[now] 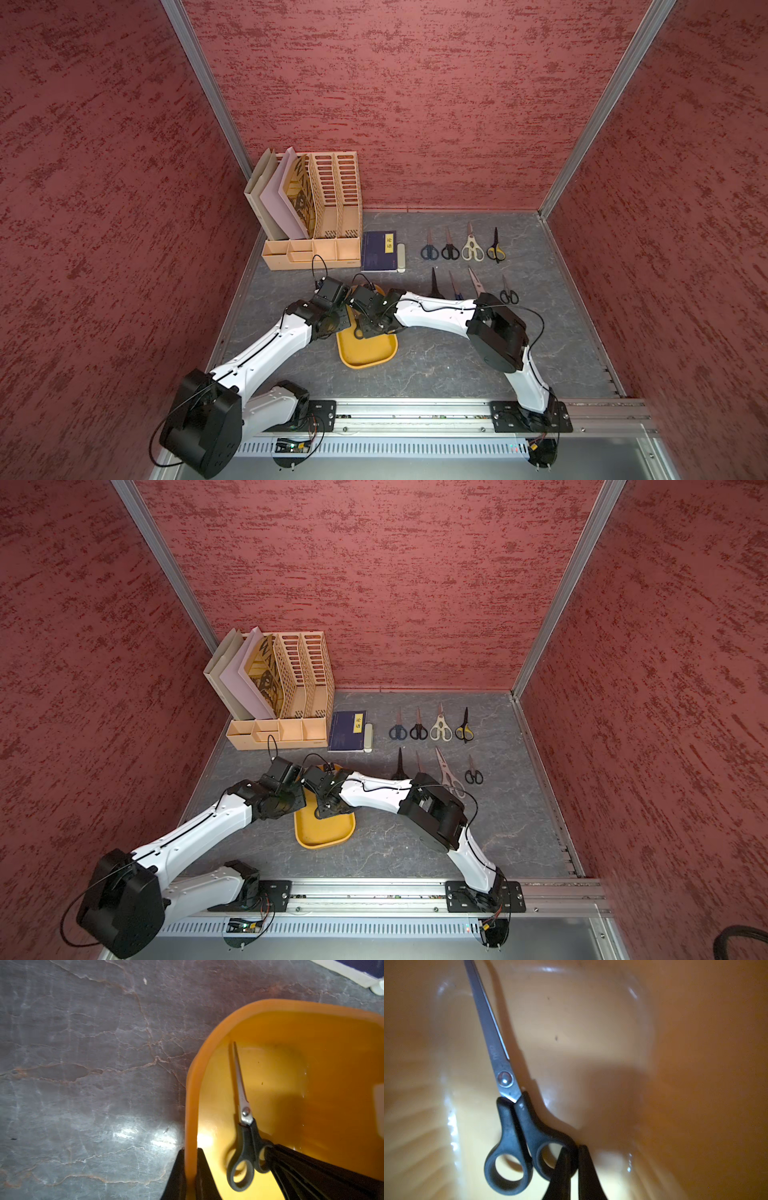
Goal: Take the scissors out of the storage box
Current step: Pick up the scissors from the storage box, then place the storage box at the center of the board.
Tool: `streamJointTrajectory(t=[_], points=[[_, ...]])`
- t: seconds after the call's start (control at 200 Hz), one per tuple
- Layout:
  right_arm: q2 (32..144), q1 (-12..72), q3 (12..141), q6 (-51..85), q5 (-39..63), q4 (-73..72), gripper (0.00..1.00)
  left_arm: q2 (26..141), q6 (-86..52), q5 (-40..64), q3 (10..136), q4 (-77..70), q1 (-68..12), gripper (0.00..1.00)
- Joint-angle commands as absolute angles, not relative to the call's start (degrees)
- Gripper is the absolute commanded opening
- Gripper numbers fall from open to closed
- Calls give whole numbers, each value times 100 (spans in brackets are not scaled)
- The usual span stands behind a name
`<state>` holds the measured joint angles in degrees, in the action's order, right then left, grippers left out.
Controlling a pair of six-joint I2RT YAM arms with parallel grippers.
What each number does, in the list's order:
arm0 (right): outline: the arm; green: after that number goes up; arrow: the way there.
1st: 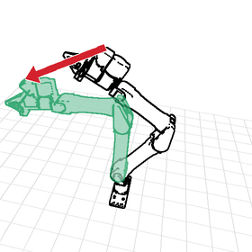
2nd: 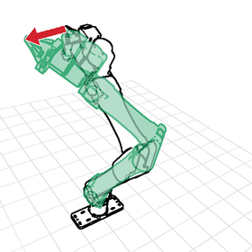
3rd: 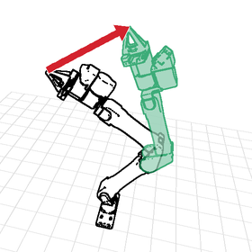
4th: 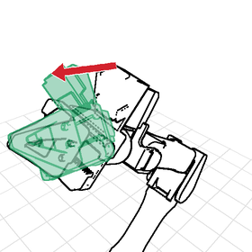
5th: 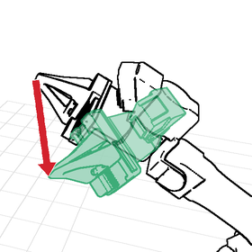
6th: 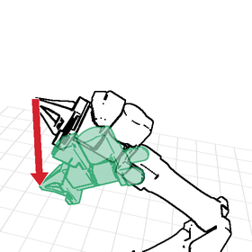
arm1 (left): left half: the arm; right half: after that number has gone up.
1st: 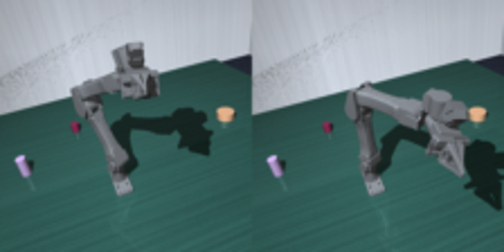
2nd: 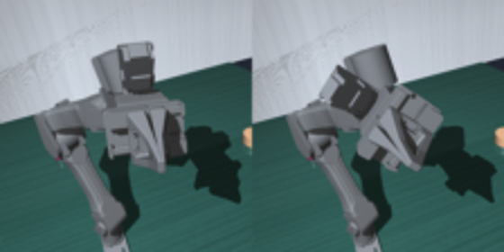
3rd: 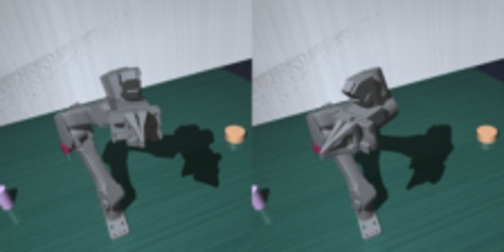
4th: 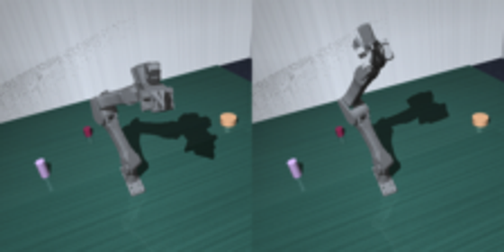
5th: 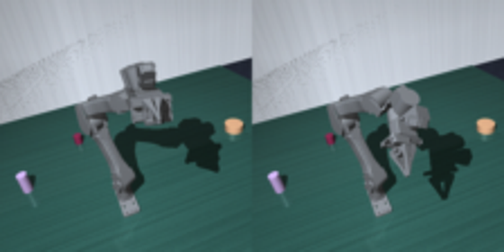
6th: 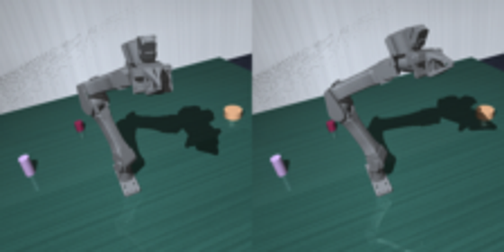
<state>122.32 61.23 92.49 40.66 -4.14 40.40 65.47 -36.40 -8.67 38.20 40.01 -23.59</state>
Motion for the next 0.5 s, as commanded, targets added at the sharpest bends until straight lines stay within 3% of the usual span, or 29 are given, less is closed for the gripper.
streamJointTrajectory(t=[0.0,0.496], points=[[11744,6064,9219,3967,-671,4212,0,6534,-3562,-934,3814,3873,-2066,0],[9934,5990,8527,4592,-1308,4595,0,6928,-3073,-934,3945,3516,-1189,0]])
